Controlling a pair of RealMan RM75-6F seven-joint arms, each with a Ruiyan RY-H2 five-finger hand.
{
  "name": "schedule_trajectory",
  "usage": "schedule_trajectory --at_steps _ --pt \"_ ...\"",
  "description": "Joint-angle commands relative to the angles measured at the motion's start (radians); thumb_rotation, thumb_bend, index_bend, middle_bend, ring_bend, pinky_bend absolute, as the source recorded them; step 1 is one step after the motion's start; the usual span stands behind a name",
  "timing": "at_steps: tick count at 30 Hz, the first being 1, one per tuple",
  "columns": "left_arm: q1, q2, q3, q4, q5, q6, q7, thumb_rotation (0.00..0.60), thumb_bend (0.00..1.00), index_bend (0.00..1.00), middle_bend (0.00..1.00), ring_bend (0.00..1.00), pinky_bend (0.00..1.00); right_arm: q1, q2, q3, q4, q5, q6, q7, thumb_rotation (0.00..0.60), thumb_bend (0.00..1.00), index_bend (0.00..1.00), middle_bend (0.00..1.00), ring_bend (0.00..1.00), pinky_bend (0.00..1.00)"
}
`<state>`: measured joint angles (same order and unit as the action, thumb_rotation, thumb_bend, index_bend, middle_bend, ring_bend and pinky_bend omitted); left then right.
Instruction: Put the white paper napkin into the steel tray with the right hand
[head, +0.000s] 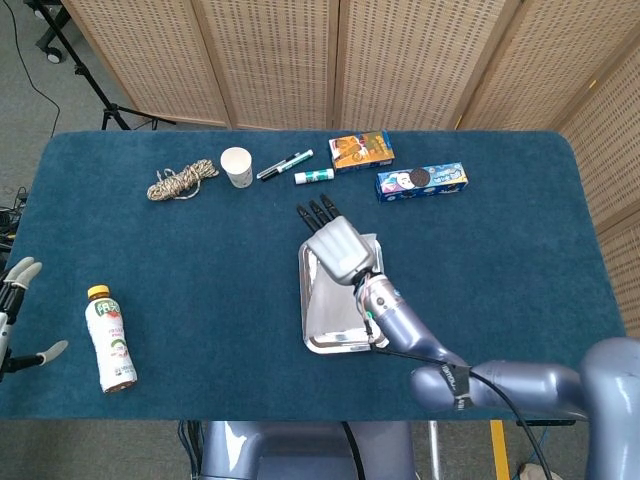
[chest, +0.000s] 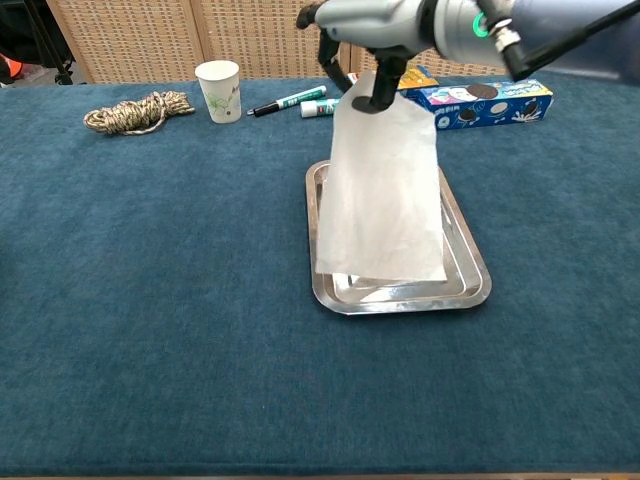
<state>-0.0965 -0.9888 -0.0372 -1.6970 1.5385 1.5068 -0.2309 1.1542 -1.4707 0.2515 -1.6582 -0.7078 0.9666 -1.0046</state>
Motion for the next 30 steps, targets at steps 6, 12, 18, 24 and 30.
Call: schedule_trajectory --at_steps 6,12,18,24,30 --pt "0.005 0.012 0.005 0.013 0.010 0.006 -0.041 0.600 0.00 0.00 0.00 0.00 0.00 0.089 -0.178 -0.020 0.155 0.148 0.049 -0.093 0.600 0.67 0.62 0.01 0.00 0.00" --pt "0.000 0.013 0.002 0.014 0.000 -0.008 -0.042 0.600 0.00 0.00 0.00 0.00 0.00 0.105 -0.236 -0.019 0.256 0.155 0.038 -0.070 0.600 0.67 0.62 0.01 0.00 0.00" --pt "-0.006 0.010 -0.001 0.010 -0.010 -0.021 -0.029 0.600 0.00 0.00 0.00 0.00 0.00 0.106 -0.263 -0.045 0.327 0.148 0.008 -0.059 0.600 0.67 0.62 0.01 0.00 0.00" --pt "-0.009 0.006 -0.002 0.005 -0.016 -0.030 -0.009 0.600 0.00 0.00 0.00 0.00 0.00 0.102 -0.285 -0.053 0.371 0.125 -0.016 -0.024 0.600 0.67 0.62 0.01 0.00 0.00" --pt "-0.011 0.003 -0.002 0.001 -0.020 -0.037 0.004 0.600 0.00 0.00 0.00 0.00 0.00 0.102 -0.321 -0.071 0.430 0.094 -0.042 -0.002 0.600 0.67 0.62 0.01 0.00 0.00"
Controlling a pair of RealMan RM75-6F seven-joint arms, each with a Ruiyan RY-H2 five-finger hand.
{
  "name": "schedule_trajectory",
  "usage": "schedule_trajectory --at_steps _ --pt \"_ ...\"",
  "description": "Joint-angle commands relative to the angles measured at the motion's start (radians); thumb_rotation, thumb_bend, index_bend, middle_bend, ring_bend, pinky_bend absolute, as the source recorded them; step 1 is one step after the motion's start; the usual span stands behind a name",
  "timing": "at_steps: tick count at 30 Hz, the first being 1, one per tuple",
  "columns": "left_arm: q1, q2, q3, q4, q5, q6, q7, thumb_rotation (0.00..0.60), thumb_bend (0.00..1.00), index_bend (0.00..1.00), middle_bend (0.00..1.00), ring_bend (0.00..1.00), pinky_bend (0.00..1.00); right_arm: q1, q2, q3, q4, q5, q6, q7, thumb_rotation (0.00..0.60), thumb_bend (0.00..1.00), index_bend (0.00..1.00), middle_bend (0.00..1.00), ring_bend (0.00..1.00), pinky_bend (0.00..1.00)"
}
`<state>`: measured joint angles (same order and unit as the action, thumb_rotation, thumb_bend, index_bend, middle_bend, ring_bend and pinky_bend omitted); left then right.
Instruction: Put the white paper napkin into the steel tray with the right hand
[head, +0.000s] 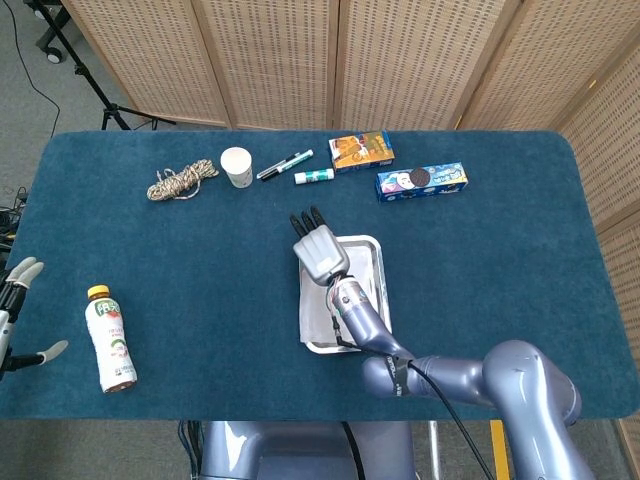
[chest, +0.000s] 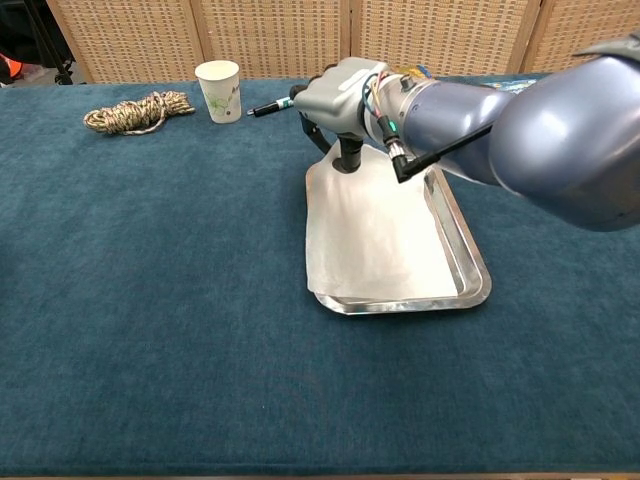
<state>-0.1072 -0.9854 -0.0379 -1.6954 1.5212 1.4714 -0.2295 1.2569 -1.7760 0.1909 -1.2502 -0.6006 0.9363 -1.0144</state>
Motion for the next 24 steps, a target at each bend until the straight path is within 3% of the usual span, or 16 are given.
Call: schedule_trajectory --at_steps 1,17,19,22,24 --pt "-0.001 -0.001 -0.002 -0.001 -0.005 -0.003 0.003 0.600 0.00 0.00 0.00 0.00 0.00 0.000 -0.020 -0.013 0.030 -0.018 -0.014 0.008 0.600 0.67 0.62 0.01 0.00 0.00" --pt "-0.008 -0.004 -0.005 -0.004 -0.017 -0.019 0.017 0.600 0.00 0.00 0.00 0.00 0.00 -0.008 -0.074 -0.031 0.116 -0.062 -0.050 0.028 0.600 0.63 0.60 0.01 0.00 0.00" --pt "-0.008 -0.004 -0.005 -0.004 -0.018 -0.019 0.016 0.600 0.00 0.00 0.00 0.00 0.00 -0.009 -0.076 -0.026 0.119 -0.065 -0.051 0.032 0.600 0.59 0.50 0.00 0.00 0.00" --pt "-0.008 -0.003 -0.005 -0.004 -0.017 -0.021 0.016 0.600 0.00 0.00 0.00 0.00 0.00 -0.013 -0.083 -0.014 0.122 -0.048 -0.031 0.021 0.600 0.54 0.15 0.00 0.00 0.00" --pt "-0.008 -0.003 -0.004 -0.005 -0.014 -0.020 0.016 0.600 0.00 0.00 0.00 0.00 0.00 -0.014 -0.088 -0.008 0.122 -0.042 -0.015 0.011 0.600 0.50 0.02 0.00 0.00 0.00"
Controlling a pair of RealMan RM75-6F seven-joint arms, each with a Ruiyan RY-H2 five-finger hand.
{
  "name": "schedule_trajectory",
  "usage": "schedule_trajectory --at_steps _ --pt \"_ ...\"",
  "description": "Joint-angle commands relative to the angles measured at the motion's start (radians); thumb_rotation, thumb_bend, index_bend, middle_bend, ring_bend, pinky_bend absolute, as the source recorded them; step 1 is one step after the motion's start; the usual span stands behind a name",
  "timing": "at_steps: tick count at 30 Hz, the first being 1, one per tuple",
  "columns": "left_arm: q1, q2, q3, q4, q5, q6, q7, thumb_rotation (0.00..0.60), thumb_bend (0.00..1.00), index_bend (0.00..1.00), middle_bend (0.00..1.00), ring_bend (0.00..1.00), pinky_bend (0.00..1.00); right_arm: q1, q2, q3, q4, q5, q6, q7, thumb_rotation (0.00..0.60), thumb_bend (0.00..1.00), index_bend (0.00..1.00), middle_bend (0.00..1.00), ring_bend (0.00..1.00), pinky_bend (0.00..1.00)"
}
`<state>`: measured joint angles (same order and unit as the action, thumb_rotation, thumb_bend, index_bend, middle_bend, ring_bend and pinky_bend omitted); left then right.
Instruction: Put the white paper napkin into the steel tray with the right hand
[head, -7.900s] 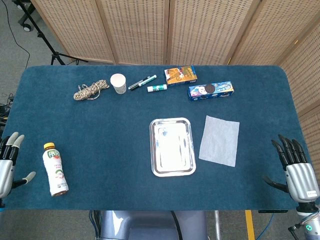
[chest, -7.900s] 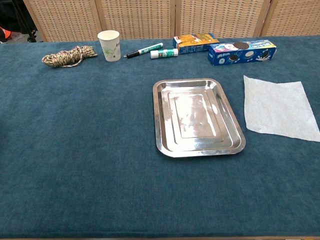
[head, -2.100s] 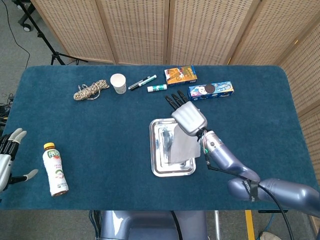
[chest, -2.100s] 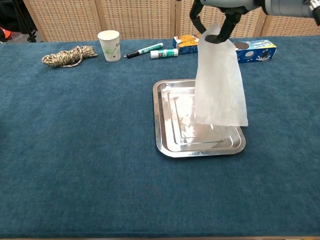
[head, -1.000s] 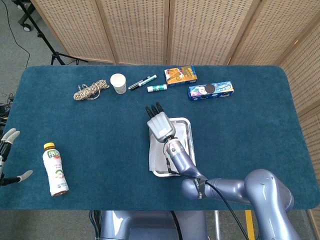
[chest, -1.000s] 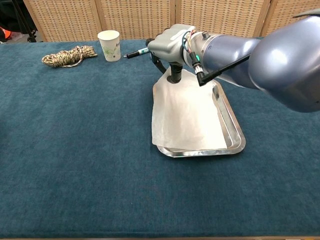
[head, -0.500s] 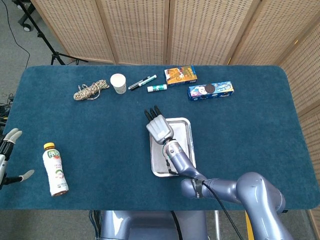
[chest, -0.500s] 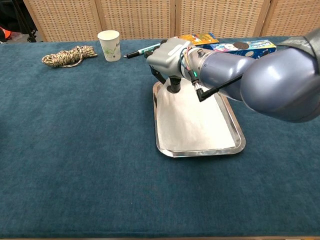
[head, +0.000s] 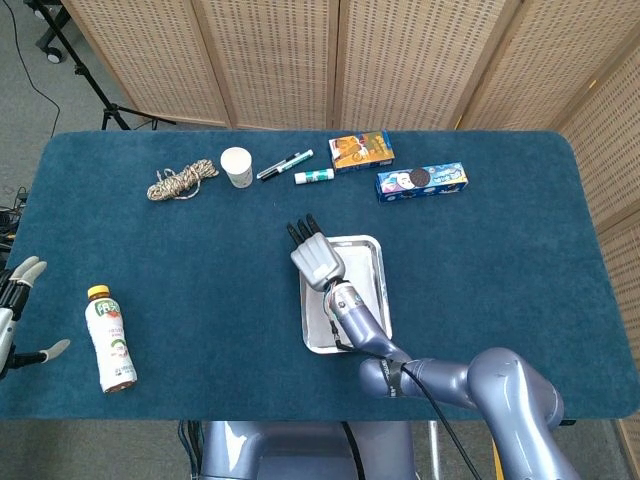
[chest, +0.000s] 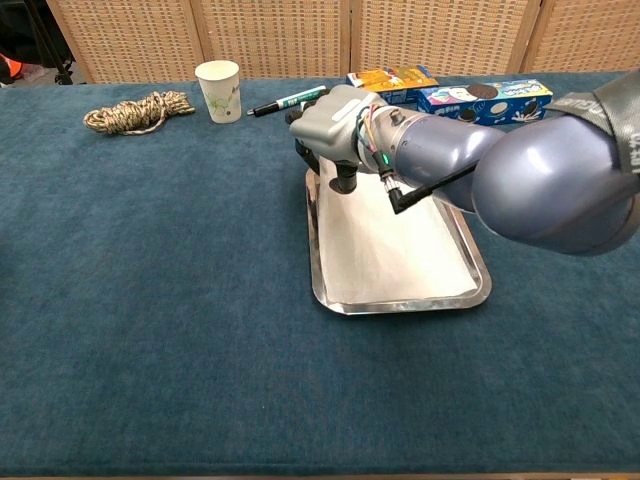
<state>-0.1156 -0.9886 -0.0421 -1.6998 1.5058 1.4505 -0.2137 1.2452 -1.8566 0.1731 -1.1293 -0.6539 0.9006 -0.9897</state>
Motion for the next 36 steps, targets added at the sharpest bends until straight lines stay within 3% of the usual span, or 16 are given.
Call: schedule_trajectory --at_steps 1,5,11,17,25,31,36 --pt "0.000 0.000 0.001 0.000 0.003 0.001 0.001 0.600 0.00 0.00 0.00 0.00 0.00 -0.004 -0.009 0.013 -0.001 0.013 0.029 -0.017 0.600 0.45 0.00 0.00 0.00 0.00" --pt "0.000 0.000 0.002 -0.001 0.003 0.000 0.003 0.600 0.00 0.00 0.00 0.00 0.00 -0.008 -0.007 0.023 -0.012 0.017 0.051 -0.031 0.600 0.36 0.00 0.00 0.00 0.00" --pt "-0.002 -0.001 0.003 -0.002 0.004 -0.005 0.009 0.600 0.00 0.00 0.00 0.00 0.00 -0.032 0.040 0.063 -0.118 0.028 0.064 0.010 0.600 0.40 0.00 0.00 0.00 0.00" --pt "-0.006 -0.003 0.006 -0.005 0.006 -0.012 0.018 0.600 0.00 0.00 0.00 0.00 0.00 -0.093 0.148 0.085 -0.301 -0.009 0.022 0.155 0.600 0.47 0.00 0.00 0.00 0.00" --pt "-0.007 -0.007 0.012 -0.010 0.016 -0.015 0.034 0.600 0.00 0.00 0.00 0.00 0.00 -0.167 0.294 0.032 -0.496 -0.120 0.026 0.247 0.600 0.47 0.00 0.00 0.00 0.00" --pt "-0.003 -0.017 0.019 -0.013 0.026 -0.008 0.063 0.600 0.00 0.00 0.00 0.00 0.00 -0.263 0.434 -0.043 -0.626 -0.283 0.086 0.326 0.600 0.47 0.00 0.00 0.00 0.00" --pt "0.008 -0.029 0.026 -0.015 0.036 0.010 0.090 0.600 0.00 0.00 0.00 0.00 0.00 -0.363 0.545 -0.106 -0.664 -0.424 0.160 0.415 0.600 0.47 0.00 0.00 0.00 0.00"
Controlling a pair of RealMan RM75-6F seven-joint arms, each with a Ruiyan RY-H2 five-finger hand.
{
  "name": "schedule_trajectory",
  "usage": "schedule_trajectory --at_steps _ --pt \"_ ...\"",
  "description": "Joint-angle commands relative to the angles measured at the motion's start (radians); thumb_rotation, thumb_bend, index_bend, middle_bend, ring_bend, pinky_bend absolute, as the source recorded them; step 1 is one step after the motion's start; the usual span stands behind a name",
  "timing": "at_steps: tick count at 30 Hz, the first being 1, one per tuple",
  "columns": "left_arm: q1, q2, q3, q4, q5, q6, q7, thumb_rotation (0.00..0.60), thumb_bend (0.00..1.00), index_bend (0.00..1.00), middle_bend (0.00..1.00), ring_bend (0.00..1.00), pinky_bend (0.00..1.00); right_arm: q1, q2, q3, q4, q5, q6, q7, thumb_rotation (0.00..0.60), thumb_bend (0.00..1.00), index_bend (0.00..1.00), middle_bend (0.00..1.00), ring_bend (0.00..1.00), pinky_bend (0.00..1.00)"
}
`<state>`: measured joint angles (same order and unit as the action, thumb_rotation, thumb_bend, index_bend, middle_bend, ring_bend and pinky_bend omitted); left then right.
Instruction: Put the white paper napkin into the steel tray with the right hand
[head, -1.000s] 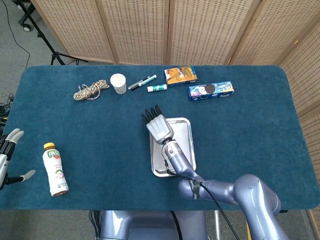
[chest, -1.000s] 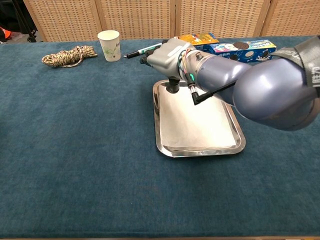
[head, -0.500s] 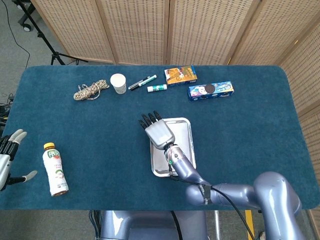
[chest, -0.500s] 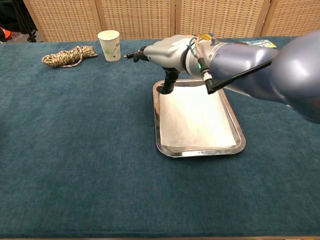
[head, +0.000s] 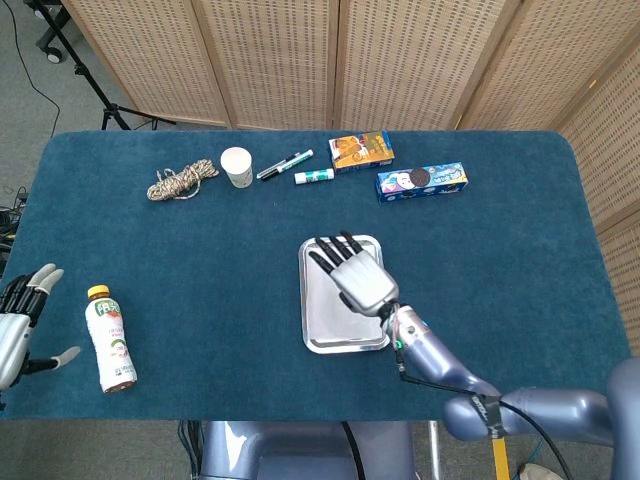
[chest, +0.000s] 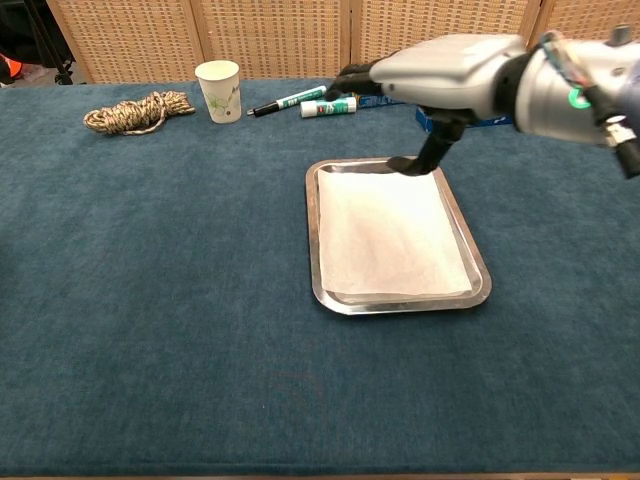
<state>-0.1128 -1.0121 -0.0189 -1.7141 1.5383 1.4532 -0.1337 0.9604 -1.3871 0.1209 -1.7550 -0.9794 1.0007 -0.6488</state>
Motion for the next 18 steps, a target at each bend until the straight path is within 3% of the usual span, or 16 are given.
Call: schedule_trajectory --at_steps 1,6,12,15,18 --pt "0.007 -0.008 0.004 -0.001 0.005 0.011 0.016 0.600 0.00 0.00 0.00 0.00 0.00 -0.097 0.095 -0.064 -0.039 -0.123 0.074 0.095 0.600 0.47 0.00 0.00 0.00 0.00" --pt "0.030 -0.028 0.010 0.000 0.008 0.047 0.054 0.600 0.00 0.00 0.00 0.00 0.00 -0.225 0.202 -0.130 -0.007 -0.263 0.173 0.238 0.600 0.47 0.00 0.00 0.00 0.00" --pt "0.061 -0.047 0.015 0.013 0.000 0.085 0.077 0.600 0.00 0.00 0.00 0.00 0.00 -0.369 0.253 -0.181 0.083 -0.370 0.310 0.388 0.600 0.44 0.03 0.00 0.00 0.00" --pt "0.075 -0.057 0.021 0.026 0.001 0.098 0.084 0.600 0.00 0.00 0.00 0.00 0.00 -0.442 0.251 -0.198 0.136 -0.400 0.380 0.451 0.600 0.33 0.03 0.00 0.00 0.00" --pt "0.090 -0.068 0.026 0.044 -0.004 0.110 0.092 0.600 0.00 0.00 0.00 0.00 0.00 -0.526 0.248 -0.212 0.186 -0.411 0.443 0.546 0.600 0.13 0.03 0.00 0.00 0.00"
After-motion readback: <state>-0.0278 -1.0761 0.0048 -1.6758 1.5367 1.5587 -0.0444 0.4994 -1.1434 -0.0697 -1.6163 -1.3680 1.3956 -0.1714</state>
